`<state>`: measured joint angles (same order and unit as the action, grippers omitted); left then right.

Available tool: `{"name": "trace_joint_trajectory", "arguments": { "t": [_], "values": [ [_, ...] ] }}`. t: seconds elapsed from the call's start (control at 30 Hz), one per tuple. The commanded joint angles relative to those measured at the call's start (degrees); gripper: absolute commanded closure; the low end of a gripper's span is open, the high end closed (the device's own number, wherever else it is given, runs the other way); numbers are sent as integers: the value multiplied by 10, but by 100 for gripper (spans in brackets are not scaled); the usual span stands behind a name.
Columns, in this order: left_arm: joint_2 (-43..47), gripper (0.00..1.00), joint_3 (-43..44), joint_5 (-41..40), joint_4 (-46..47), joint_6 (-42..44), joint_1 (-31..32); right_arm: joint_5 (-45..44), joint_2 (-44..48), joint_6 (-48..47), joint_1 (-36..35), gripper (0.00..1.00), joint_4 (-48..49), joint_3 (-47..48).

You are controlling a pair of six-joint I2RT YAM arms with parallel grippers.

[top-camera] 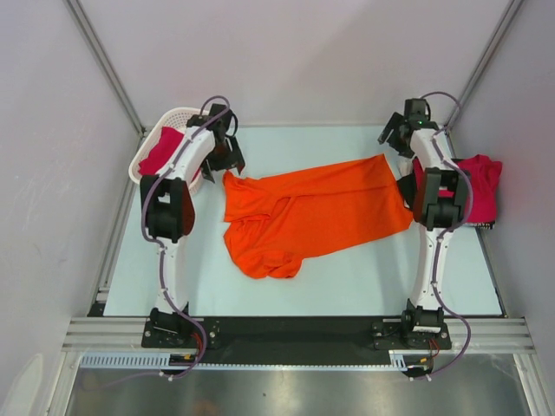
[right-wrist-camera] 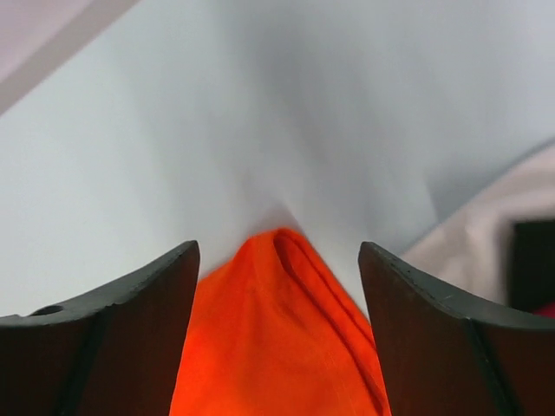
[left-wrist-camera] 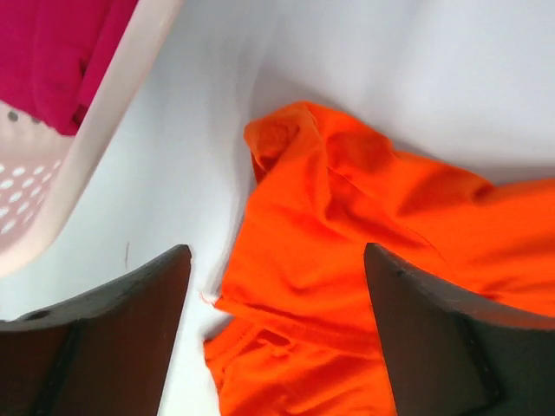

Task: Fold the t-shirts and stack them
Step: Fold the flattened tshirt in 1/3 of the way

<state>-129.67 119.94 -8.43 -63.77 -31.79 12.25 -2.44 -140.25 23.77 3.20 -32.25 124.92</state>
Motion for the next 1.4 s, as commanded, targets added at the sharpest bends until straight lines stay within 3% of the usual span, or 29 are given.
{"name": "trace_joint_trajectory", "arguments": {
  "t": [0.0, 0.07, 0.13, 0.17, 0.23, 0.27, 0.37, 0.67, 0.9, 1.03, 1.27, 1.37],
  "values": [
    [67, 45, -31, 38, 18, 29, -3, 62, 156, 12, 22, 23, 39, -70],
    [69, 100, -47, 42, 28, 29, -2, 75, 188, 17, 26, 31, 51, -135],
    [63, 100, -62, 78, 43, 32, -2, 98, 225, 20, 28, 40, 60, -191],
    [57, 100, -66, 108, 49, 37, -1, 106, 233, 21, 28, 65, 62, -205],
    [36, 100, -66, 173, 65, 45, 7, 132, 251, 23, 29, 96, 65, -230],
    [27, 100, -63, 189, 65, 51, 12, 140, 254, 24, 29, 100, 62, -243],
    [-1, 100, -53, 199, 51, 68, 38, 193, 249, 18, 28, 100, 34, -239],
    [-48, 100, -105, 150, 50, 31, 70, 219, 238, -7, 36, 100, -42, -249],
    [-102, 100, -1, 7, -28, -39, 55, 219, 250, -17, 37, 100, -63, -233],
    [-120, 100, 46, -32, -42, -78, 33, 223, 255, -21, 37, 100, -84, -227],
    [-204, 100, 224, 5, -31, -89, 11, 224, 266, -28, 34, 100, -97, -230],
    [-209, 100, 225, 42, 1, -82, 8, 231, 265, -29, 32, 100, -98, -230]
  ]
}}
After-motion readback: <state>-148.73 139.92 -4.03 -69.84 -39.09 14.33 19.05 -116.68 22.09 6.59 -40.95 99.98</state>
